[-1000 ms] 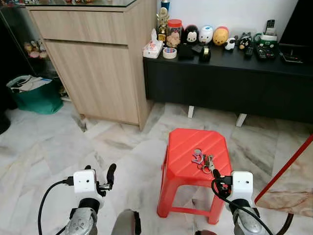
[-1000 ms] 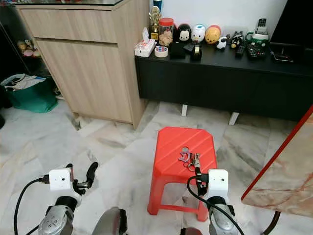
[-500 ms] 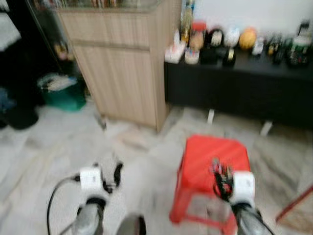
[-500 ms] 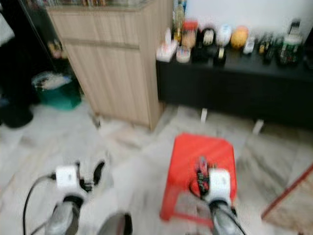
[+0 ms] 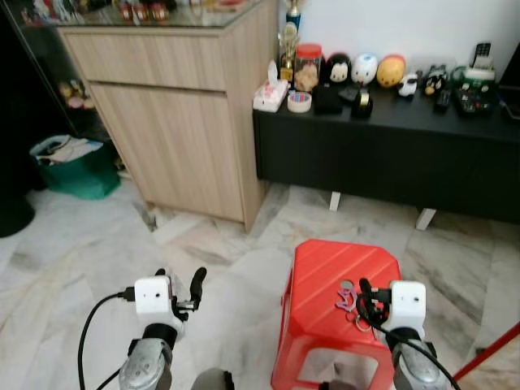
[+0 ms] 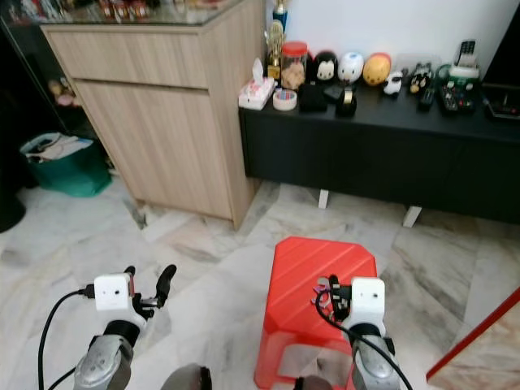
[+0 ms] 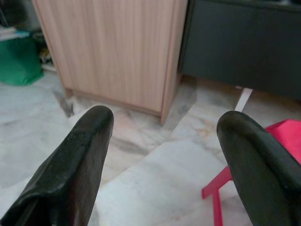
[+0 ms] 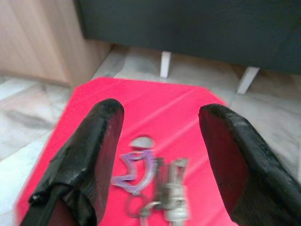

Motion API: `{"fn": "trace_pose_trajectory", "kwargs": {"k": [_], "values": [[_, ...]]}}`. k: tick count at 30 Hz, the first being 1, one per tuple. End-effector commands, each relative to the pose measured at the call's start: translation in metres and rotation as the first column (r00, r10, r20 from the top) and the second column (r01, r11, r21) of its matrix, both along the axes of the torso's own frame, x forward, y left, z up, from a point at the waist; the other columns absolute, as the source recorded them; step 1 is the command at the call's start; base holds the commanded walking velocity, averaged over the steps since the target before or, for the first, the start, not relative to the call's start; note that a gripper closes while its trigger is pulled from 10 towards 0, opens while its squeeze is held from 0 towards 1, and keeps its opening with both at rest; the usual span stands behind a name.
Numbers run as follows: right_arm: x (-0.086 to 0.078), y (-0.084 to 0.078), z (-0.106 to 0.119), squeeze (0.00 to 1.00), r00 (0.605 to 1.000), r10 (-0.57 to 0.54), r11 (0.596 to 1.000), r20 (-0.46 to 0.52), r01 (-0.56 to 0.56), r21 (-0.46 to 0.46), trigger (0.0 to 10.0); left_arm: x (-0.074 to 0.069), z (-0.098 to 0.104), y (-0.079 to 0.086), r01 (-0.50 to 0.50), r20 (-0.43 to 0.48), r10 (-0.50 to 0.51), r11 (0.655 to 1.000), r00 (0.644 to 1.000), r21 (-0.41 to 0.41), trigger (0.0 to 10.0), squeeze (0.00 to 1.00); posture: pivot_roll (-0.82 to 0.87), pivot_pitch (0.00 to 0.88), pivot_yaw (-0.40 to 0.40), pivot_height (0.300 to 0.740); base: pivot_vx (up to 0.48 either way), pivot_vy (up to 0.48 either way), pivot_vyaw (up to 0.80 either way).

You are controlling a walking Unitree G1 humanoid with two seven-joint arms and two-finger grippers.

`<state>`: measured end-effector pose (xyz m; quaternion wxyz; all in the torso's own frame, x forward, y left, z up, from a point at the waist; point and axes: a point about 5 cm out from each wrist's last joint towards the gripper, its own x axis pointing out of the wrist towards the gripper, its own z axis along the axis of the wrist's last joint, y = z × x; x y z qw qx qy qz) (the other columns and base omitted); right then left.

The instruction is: Hang keys on a hook

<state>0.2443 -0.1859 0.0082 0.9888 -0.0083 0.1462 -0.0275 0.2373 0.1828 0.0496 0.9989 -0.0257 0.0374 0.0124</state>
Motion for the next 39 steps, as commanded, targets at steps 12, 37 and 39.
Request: {"fn": "trace_pose_trajectory", "kwargs": {"k": [12, 37, 39], "values": [[0.002, -0.001, -0.004, 0.00, 0.999, -0.015, 1.000, -0.029, 0.015, -0.005, 10.0, -0.001, -0.002, 0.003, -0.002, -0.012, 0.002, 1.000, 1.000, 0.013, 10.0, 0.00, 0.01, 0.044, 0.030, 0.633, 0.262, 0.000, 0.00], [-0.005, 0.003, -0.053, 1.00, 0.906, 0.005, 0.999, -0.423, 0.018, 0.049, 10.0, -0.003, -0.004, 0.001, 0.017, -0.027, -0.016, 1.000, 1.000, 0.016, 10.0, 0.00, 0.02, 0.054, 0.038, 0.633, 0.000, 0.000, 0.00], [-0.003, 0.004, -0.052, 1.00, 0.904, 0.006, 0.999, -0.428, 0.017, 0.051, 10.0, -0.003, -0.004, 0.001, 0.016, -0.028, -0.016, 1.000, 0.999, 0.018, 10.0, 0.00, 0.02, 0.054, 0.038, 0.633, 0.000, 0.000, 0.00]]}}
